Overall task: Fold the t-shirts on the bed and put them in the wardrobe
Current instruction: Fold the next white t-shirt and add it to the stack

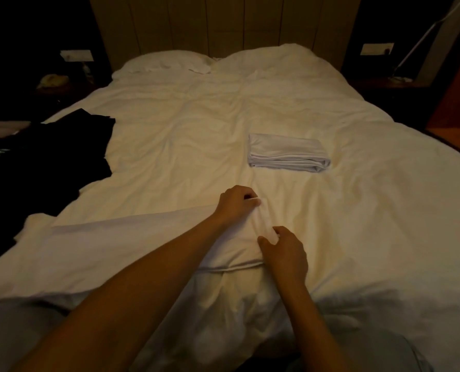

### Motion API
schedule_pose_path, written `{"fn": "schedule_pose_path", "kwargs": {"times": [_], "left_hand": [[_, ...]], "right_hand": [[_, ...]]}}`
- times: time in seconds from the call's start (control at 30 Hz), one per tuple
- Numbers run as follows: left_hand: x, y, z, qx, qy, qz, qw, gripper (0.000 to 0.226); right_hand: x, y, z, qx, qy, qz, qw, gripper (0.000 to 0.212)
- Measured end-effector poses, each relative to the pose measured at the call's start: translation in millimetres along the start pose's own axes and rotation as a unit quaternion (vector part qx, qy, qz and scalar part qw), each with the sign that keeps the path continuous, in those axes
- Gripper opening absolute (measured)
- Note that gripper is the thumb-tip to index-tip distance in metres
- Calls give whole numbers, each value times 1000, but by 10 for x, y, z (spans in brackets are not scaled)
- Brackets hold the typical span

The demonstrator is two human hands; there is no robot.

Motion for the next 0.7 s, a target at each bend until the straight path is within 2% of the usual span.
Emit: {"fn": "schedule_pose_path", "kwargs": {"times": [0.1,0.2,0.27,0.33,0.47,0.7], "left_hand": [[90,-164,-62,-16,18,14,1000,27],[261,-476,-281,-79,35,35,996,39],[452,-747,-408,-94,58,30,994,42],[700,-1017,-511,-91,100,-3,991,50],[1311,-1550,-726,-109,148,-90,979,60],[2111,-2196,-1141,-169,150,-199,954,72]], "right_hand": [[40,-72,-19,-43,-57,-35,997,53],[185,-163,14,-92,-90,-125,984,55],[296,-246,152,-60,-71,-189,978,56],[371,-327,357,10,-59,-223,973,65],[514,-441,745,111,-131,-262,950,72],[891,-831,1390,130,-184,-255,940,66]]}}
Point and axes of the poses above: each hand's wrist, its own y-axis towards the middle knuckle, its own z-axis out of the palm, x = y × z, the point moved 4 cm from there along y, towards the middle knuckle, and after that the axes turned 14 degrees about y, right-handed, at the moved point
